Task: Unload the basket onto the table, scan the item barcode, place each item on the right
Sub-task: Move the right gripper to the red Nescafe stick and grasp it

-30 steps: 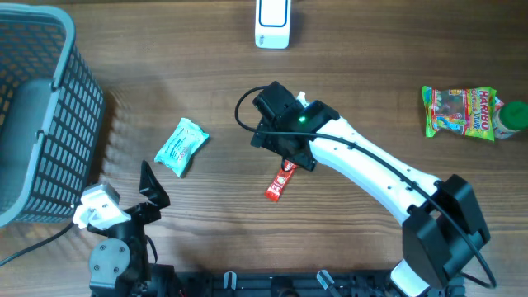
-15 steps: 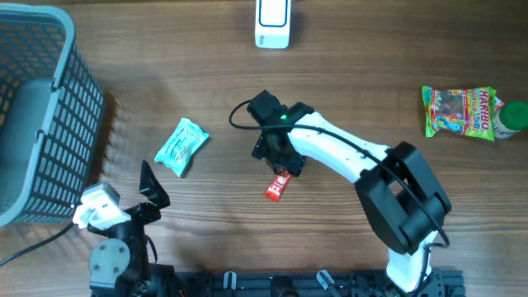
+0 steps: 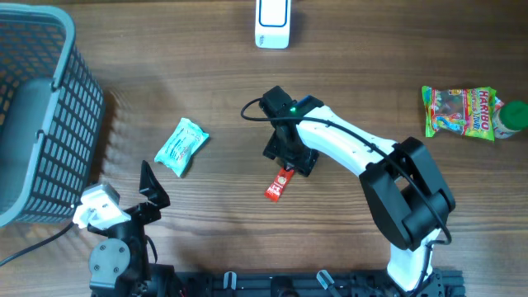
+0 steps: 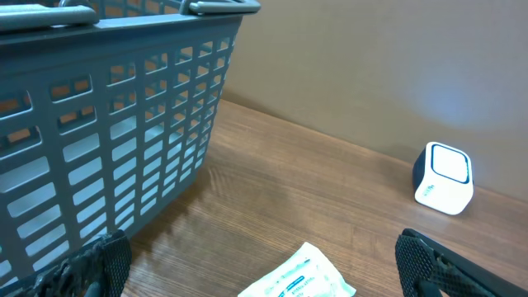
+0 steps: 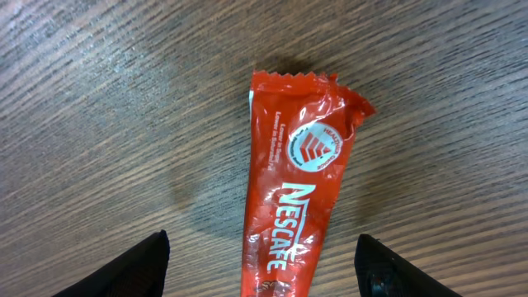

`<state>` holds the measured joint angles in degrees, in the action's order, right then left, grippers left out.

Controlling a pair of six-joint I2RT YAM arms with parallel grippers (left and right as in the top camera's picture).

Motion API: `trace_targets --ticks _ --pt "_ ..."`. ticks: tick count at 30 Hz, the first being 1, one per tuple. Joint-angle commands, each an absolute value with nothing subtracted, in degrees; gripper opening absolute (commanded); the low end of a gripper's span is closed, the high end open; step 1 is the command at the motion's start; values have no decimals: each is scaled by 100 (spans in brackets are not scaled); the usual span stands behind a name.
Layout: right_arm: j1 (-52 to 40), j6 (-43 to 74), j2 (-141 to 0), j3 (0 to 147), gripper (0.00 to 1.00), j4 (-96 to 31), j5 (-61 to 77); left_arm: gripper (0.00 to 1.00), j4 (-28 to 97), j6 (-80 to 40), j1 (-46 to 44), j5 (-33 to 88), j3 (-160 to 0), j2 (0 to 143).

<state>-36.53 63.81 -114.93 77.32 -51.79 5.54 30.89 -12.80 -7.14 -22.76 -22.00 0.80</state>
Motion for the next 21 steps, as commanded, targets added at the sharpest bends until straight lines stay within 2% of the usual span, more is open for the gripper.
trace_targets --ticks 1,2,5,7,10,13,15,19,21 --pt "-3636 6307 -11824 7728 71 -5166 458 100 3076 -1313 -740 -2250 -2143 27" --pt "-3645 6309 -11961 7728 63 -5168 504 100 3076 -1313 -740 -2250 -2143 27" --pt "-3667 6311 -12385 7728 18 -5218 834 100 3076 -1313 -740 -2250 -2143 27" --pt "-3673 6316 -12534 7728 4 -5240 1050 100 3076 -1313 -740 -2250 -2143 27" --pt "-3671 6300 -12549 7741 4 -5304 1376 100 3076 -1313 -740 -2250 -2143 27" --pt "-3588 5913 -12427 7828 4 -5454 2362 100 3076 -1313 -740 -2250 -2143 27" --pt "-3465 5271 -12342 7924 4 -5470 3769 100 3076 -1313 -740 -2250 -2143 27" --pt "-3179 4150 -12261 7966 4 -5605 7703 100 3076 -1313 -740 -2250 -2143 27" --pt "-3100 4152 -12261 7966 4 -5662 8718 100 3076 -1313 -740 -2250 -2143 27"
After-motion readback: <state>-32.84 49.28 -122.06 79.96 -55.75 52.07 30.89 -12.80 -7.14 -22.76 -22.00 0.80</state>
